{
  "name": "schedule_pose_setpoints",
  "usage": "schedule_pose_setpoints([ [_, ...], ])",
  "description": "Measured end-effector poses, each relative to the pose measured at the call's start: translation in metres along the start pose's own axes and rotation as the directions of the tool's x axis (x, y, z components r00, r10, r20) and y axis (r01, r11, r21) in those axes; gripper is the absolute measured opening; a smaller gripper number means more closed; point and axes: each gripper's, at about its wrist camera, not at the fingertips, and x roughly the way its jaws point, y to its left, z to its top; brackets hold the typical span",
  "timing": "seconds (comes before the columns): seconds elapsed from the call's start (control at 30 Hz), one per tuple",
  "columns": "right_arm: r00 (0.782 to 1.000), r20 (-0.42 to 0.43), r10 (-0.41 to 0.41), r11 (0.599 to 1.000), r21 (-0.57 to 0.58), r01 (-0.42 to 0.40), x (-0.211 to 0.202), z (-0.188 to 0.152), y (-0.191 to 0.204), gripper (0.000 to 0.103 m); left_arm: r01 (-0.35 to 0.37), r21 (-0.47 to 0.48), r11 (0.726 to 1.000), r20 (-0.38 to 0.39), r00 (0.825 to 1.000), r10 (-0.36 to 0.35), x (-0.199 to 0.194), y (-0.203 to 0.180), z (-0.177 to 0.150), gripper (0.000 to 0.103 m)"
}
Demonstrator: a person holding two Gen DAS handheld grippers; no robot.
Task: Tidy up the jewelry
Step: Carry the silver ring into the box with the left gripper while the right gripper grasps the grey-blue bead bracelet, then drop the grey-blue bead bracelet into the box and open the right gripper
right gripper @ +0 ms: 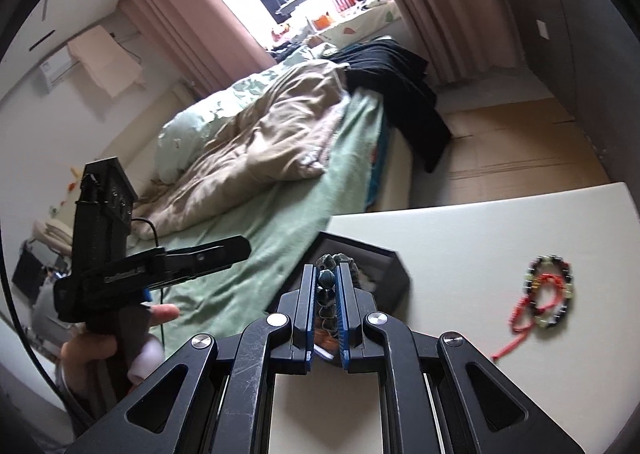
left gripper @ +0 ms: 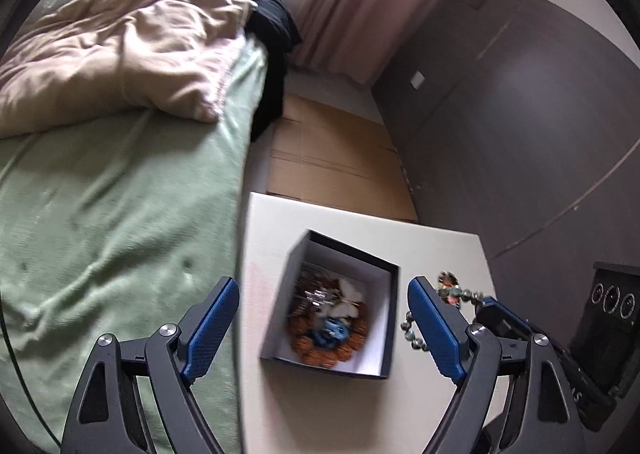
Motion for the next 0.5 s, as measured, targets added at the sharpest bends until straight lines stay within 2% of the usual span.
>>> schedule_pose_setpoints([
  [0.17,0.997,-0.020,0.074,0.996,0.048,-0.073,0.022,0.002,0.014,0.011,0.000,-0.027,1.000,0.017,1.000,0.001,-0.005,0.012,0.004,0.087],
  [0.23,0.998,-0.035,0.057,0.996,0.077,-0.054,0.033,0.003,0.016,0.014,0.000,-0.028,1.000,0.032,0.999,0.001,-0.008,0.014,0.005,0.087],
  [0.27,0.998,-0.061,0.032,0.996,0.084,-0.027,0.039,0.004,0.016,0.030,-0.003,-0.025,1.000,0.040,0.999,0.004,-0.010,0.014,0.005,0.087],
  [0.3,0.997,-0.078,0.004,0.996,0.085,0.003,0.043,0.003,0.014,0.042,-0.005,-0.021,1.000,0.048,0.999,0.006,-0.012,0.013,0.004,0.087],
  [0.33,0.996,-0.080,-0.034,0.995,0.088,0.041,0.043,0.002,0.010,0.063,-0.006,-0.016,1.000,0.053,0.999,0.007,-0.012,0.012,0.004,0.087],
  [0.37,0.996,-0.070,-0.048,0.994,0.097,0.054,0.040,0.001,0.006,0.071,-0.006,-0.004,1.000,0.058,0.998,0.006,-0.013,0.009,0.004,0.087],
  [0.5,0.994,-0.071,-0.079,0.989,0.121,0.087,0.026,0.003,-0.007,0.072,-0.032,0.035,0.999,0.072,0.997,0.029,-0.013,-0.001,0.003,0.086],
])
